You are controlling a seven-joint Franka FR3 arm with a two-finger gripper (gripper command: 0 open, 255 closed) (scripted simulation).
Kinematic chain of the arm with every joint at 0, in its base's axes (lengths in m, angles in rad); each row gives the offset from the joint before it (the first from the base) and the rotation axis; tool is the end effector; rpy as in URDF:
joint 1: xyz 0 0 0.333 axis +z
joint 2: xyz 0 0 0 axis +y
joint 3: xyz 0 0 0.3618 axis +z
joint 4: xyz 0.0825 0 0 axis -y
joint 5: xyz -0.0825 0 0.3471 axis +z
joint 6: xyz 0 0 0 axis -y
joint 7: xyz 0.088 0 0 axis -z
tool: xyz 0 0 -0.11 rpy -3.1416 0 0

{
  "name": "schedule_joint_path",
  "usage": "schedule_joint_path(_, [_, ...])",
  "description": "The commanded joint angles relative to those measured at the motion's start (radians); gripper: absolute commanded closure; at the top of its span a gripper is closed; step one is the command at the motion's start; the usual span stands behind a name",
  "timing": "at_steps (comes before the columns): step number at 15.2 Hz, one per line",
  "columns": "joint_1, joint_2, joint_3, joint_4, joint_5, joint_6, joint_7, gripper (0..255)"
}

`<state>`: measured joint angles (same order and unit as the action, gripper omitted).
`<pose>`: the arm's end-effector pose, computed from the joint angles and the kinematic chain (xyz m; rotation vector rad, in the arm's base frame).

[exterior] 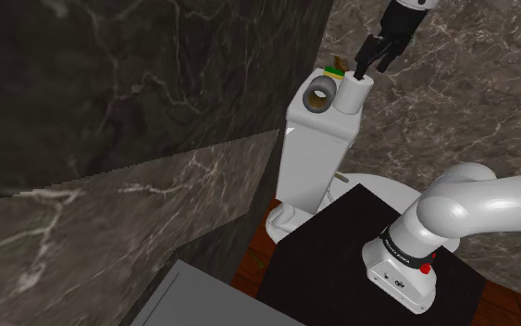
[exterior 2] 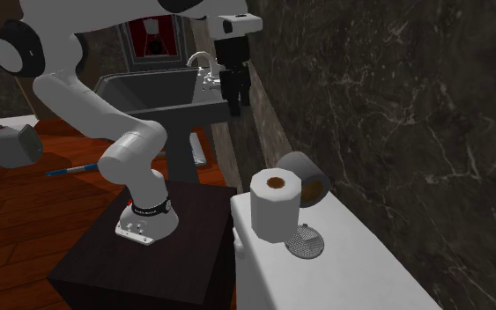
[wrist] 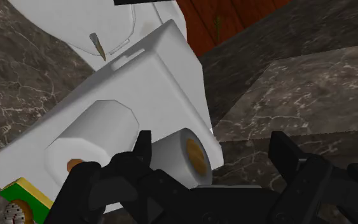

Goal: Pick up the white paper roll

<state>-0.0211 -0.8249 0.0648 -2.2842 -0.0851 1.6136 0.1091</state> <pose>0.2300 0.0120 0.6648 3.0069 -0.1285 0.2441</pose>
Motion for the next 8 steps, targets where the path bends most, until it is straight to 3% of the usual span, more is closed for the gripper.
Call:
schedule_joint_path(1, [0.000, 0.000, 0.000, 0.000, 0.000, 0.000, 0.000, 0])
schedule_joint_path(5, [-0.020, 0.058, 0.180, -0.100, -0.274, 0.188, -0.008, 0])
schedule_joint_path(8, [-0.070, 0.110, 0.311, -0.185, -0.518, 0.330, 0.039, 0])
